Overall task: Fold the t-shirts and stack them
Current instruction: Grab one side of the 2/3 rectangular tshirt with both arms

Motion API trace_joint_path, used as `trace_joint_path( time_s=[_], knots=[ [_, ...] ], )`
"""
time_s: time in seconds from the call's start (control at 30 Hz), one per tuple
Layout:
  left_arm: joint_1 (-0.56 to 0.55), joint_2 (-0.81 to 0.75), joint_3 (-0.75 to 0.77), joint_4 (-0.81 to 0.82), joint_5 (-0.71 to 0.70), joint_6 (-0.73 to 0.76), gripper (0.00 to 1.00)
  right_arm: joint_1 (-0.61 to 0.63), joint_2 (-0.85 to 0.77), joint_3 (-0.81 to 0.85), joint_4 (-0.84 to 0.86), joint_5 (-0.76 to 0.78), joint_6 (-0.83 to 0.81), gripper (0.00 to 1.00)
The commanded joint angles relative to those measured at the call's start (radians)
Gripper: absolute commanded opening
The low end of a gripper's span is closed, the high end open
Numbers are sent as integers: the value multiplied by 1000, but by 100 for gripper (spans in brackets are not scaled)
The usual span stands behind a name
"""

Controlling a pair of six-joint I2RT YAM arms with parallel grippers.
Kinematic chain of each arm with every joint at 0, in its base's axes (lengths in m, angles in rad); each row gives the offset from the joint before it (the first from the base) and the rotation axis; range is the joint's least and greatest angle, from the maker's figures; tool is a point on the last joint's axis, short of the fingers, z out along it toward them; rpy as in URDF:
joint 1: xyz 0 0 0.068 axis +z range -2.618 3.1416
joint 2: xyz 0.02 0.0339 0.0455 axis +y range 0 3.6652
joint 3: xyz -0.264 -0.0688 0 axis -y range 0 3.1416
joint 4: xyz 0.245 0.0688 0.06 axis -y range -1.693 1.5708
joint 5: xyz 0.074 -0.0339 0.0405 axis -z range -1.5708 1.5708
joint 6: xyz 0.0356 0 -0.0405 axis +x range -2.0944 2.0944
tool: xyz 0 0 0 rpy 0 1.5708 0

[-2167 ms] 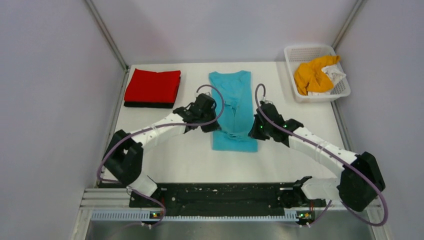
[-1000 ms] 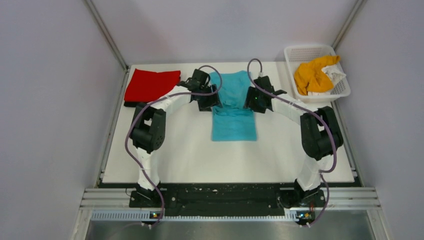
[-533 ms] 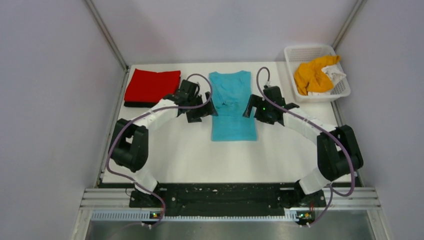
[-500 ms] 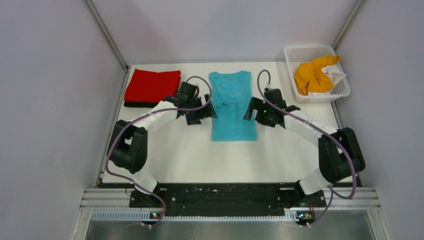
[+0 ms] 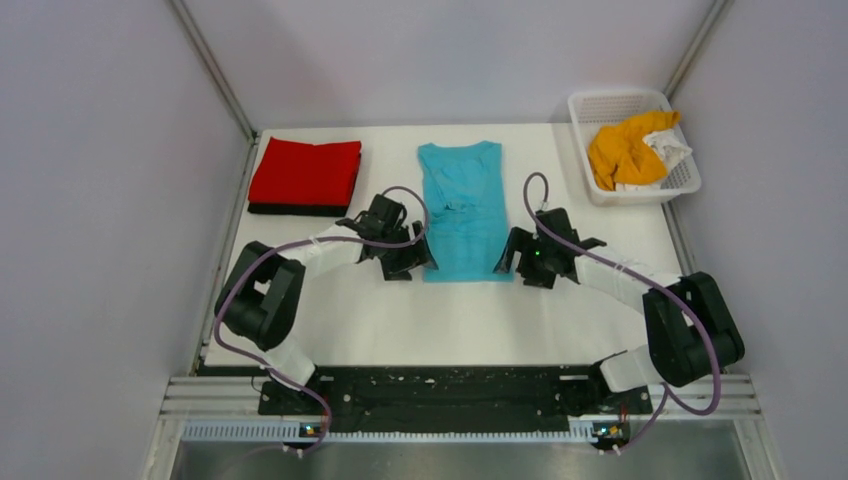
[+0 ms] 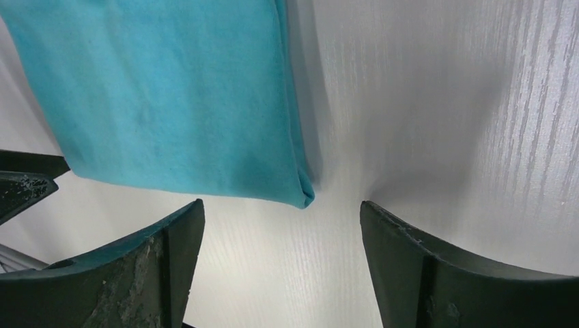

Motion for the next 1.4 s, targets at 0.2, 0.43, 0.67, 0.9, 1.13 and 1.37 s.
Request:
trace_joint_path(
  time_s=[0.2, 0.43, 0.67, 0.9, 1.13, 1.37],
  knots=[
    [-39, 54, -35, 93, -24, -61, 58, -8, 11, -47, 116, 7, 57, 64],
    [-38, 78, -49, 100, -36, -63, 43, -7, 30, -70, 129, 10, 67, 42],
    [-39, 96, -49, 112, -30, -64, 27, -8, 31, -80, 119, 18, 69, 39],
    [-38, 118, -33, 105, -31, -56, 0, -8, 48, -86, 127, 21, 76, 27],
    [-39, 74, -75, 116, -21, -71, 0, -7, 24, -119, 127, -22, 72, 0],
    [-89, -142, -266, 83, -71, -125, 0, 29, -178, -209, -28, -122, 61, 0]
  ],
)
